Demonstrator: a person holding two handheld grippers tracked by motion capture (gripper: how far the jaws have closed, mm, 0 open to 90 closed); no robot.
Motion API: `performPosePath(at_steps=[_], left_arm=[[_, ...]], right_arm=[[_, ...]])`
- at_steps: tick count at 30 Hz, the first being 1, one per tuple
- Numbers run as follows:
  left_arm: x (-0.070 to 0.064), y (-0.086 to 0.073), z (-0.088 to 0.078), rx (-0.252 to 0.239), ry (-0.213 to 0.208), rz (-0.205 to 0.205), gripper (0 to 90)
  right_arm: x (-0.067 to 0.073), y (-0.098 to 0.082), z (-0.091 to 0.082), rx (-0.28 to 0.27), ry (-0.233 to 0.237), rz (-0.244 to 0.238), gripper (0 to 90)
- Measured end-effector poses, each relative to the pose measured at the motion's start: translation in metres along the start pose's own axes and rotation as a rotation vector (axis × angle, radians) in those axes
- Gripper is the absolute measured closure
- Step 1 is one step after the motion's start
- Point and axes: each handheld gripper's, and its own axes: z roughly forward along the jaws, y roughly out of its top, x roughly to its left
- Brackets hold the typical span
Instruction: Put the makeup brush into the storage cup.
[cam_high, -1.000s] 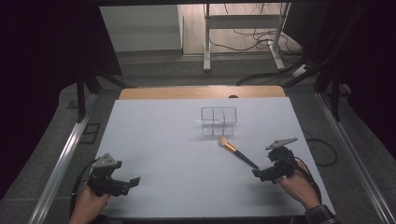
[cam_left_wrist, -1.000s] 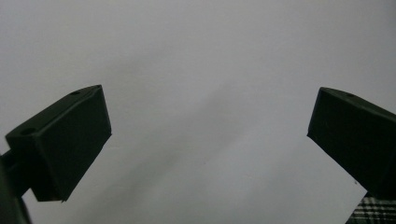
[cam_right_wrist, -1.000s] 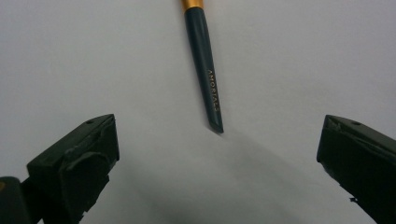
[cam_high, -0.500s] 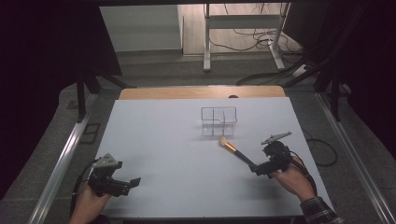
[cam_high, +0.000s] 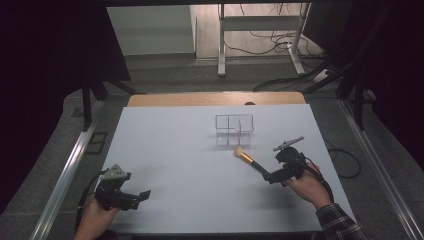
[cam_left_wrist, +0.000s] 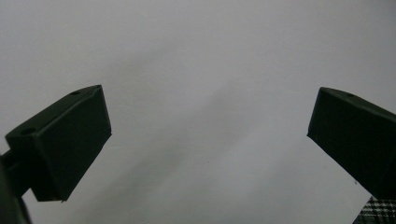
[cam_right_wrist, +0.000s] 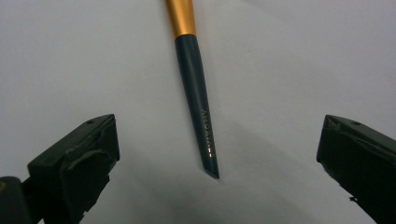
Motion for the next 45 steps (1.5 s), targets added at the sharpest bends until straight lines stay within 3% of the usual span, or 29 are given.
performPosePath(at_steps=[5,45], left_arm=[[0.000,0.000,0.000,0.003,-0.001,0.003,0.0],[0.000,0.000,0.002,0.013,0.001,0.010,0.0]], right_arm=[[0.000,0.004,0.002,0.001,0.001,0.008,0.0],[0.010,0.044,0.030,0.046,0.017,-0.059,0.0]])
